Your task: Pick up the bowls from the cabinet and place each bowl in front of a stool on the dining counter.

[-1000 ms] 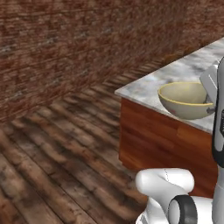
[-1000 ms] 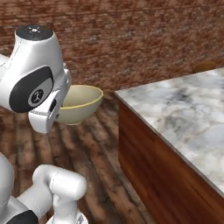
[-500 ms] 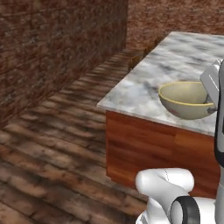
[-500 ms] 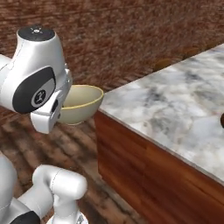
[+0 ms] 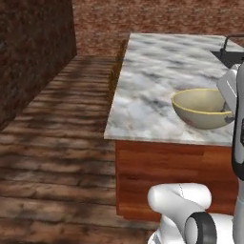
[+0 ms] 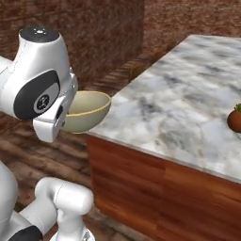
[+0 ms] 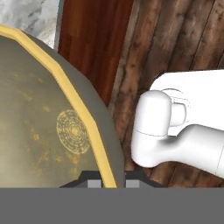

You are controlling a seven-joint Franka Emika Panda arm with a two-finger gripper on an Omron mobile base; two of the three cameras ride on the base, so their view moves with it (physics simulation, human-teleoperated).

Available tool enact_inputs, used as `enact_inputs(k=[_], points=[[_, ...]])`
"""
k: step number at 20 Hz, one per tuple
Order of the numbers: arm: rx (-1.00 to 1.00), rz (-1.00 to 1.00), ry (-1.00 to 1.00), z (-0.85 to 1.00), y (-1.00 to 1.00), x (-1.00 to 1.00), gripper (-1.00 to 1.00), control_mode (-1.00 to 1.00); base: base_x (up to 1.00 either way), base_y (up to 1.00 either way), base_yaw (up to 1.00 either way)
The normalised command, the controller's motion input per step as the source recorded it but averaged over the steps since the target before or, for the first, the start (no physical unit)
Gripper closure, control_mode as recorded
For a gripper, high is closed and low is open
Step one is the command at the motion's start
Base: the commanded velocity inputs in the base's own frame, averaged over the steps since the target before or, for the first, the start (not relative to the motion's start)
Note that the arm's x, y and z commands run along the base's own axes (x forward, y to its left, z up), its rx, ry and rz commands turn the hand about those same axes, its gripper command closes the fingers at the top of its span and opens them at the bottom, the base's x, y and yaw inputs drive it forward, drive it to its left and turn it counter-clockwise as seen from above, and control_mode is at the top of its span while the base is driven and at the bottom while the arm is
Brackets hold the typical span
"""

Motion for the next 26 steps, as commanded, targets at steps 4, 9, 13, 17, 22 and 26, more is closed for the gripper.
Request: enact_inputs(k=[4,9,13,17,22,26], points=[[0.0,0.0,0.0,0.0,0.0,0.0,1.0,1.0,0.64,0.65,-0.6],[0.0,0.0,0.0,0.0,0.0,0.0,1.0,1.0,0.51,0.78,-0.6],[0.0,0.0,0.0,0.0,0.0,0.0,1.0,1.0,0.25,1.0,-0.59],[0.0,0.0,0.0,0.0,0.0,0.0,1.0,1.0,0.0,1.0,-0.56],[0.0,0.0,0.0,0.0,0.0,0.0,1.0,1.0,0.0,1.0,-0.52],[0.0,0.0,0.0,0.0,0.0,0.0,1.0,1.0,0.14,1.0,-0.47]])
